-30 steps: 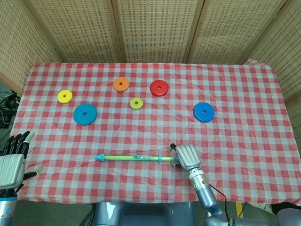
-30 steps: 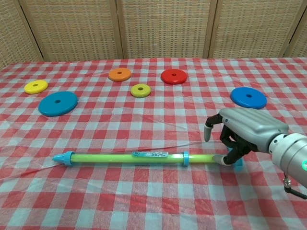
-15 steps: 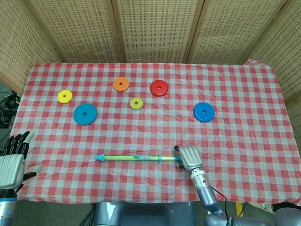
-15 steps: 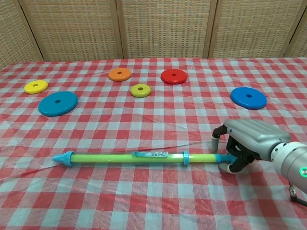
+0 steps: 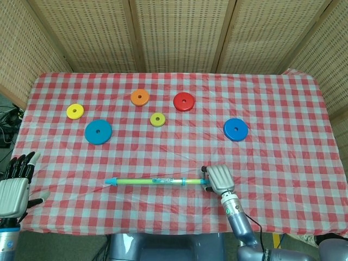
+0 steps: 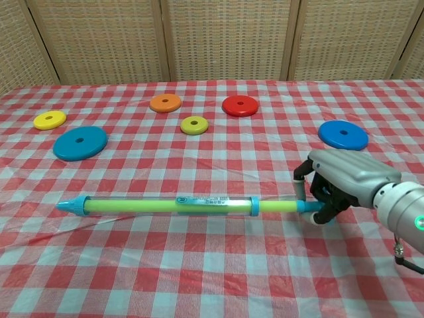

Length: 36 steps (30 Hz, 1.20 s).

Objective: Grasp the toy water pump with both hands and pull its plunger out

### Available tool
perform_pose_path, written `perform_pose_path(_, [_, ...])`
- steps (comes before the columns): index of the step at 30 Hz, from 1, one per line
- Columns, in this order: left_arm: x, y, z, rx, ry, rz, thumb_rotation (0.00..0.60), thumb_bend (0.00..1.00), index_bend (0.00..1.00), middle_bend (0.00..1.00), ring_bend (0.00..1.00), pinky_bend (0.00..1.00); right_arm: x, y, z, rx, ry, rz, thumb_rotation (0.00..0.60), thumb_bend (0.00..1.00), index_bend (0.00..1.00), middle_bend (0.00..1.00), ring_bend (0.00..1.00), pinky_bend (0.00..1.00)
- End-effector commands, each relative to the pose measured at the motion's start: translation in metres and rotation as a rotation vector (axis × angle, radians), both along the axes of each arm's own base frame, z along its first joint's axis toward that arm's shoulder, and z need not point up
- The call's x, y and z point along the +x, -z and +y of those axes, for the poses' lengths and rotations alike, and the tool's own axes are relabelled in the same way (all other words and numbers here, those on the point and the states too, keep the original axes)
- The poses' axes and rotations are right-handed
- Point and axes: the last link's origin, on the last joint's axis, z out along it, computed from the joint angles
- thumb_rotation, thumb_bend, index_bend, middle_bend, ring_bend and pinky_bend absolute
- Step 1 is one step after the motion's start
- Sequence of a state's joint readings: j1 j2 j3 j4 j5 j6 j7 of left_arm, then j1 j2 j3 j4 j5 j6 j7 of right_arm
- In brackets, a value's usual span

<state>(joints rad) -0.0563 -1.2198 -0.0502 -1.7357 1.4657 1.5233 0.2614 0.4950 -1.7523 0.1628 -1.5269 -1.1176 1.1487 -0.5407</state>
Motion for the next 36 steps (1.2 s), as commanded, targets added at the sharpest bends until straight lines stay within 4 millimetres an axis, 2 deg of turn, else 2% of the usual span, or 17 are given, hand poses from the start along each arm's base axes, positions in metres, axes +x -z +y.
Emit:
perform_pose_path(1, [0.0, 0.0, 0.0, -0.003, -0.003, -0.004, 0.6, 0.12, 0.0, 0.0, 0.0, 0.0, 0.004, -0.008, -0.007, -0.015, 0.003, -0.004, 0.6, 0.53, 0.81, 1.0, 0.94, 0.65])
perform_pose_path(9, [0.004, -0.002, 0.011, -0.011, -0.019, -0.033, 0.6, 0.12, 0.0, 0.0, 0.0, 0.0, 0.024, -0.032, -0.031, -0.074, -0.023, 0.027, 0.6, 0.53, 0.81, 1.0, 0.94, 0.65])
perform_pose_path(14, [0.019, -0.007, 0.032, -0.019, 0.001, -0.023, 0.6, 0.12, 0.04, 0.0, 0.0, 0.0, 0.045, -0.05, -0.051, -0.114, -0.042, 0.034, 0.6, 0.53, 0.82, 1.0, 0.94, 0.65])
perform_pose_path(19, [0.045, -0.009, 0.07, -0.052, 0.018, -0.025, 0.6, 0.16, 0.07, 0.0, 0.0, 0.0, 0.065, -0.061, -0.064, -0.127, -0.059, 0.032, 0.6, 0.54, 0.82, 1.0, 0.94, 0.65])
perform_pose_path(25, [0.082, -0.004, 0.116, -0.099, 0.04, -0.005, 0.6, 0.16, 0.07, 0.0, 0.0, 0.0, 0.079, -0.068, -0.081, -0.135, -0.068, 0.066, 0.6, 0.55, 0.83, 1.0, 0.94, 0.66])
perform_pose_path(26, [0.098, -0.001, 0.127, -0.107, 0.072, -0.003, 0.6, 0.16, 0.08, 0.0, 0.0, 0.0, 0.081, -0.072, -0.087, -0.144, -0.066, 0.066, 0.6, 0.55, 0.83, 1.0, 0.94, 0.66])
perform_pose_path(28, [0.116, 0.003, 0.145, -0.125, 0.082, -0.001, 0.6, 0.16, 0.09, 0.0, 0.0, 0.0, 0.083, -0.075, -0.095, -0.144, -0.059, 0.068, 0.6, 0.55, 0.83, 1.0, 0.94, 0.66])
perform_pose_path(30, [0.131, 0.008, 0.159, -0.136, 0.091, 0.002, 0.6, 0.16, 0.13, 0.0, 0.0, 0.0, 0.085, -0.077, -0.1, -0.143, -0.058, 0.068, 0.6, 0.55, 0.83, 1.0, 0.94, 0.66])
perform_pose_path(36, [0.161, 0.029, 0.181, -0.178, 0.105, 0.007, 0.6, 0.22, 0.26, 0.0, 0.0, 0.0, 0.087, -0.076, -0.105, -0.135, -0.06, 0.071, 0.6, 0.55, 0.83, 1.0, 0.94, 0.66])
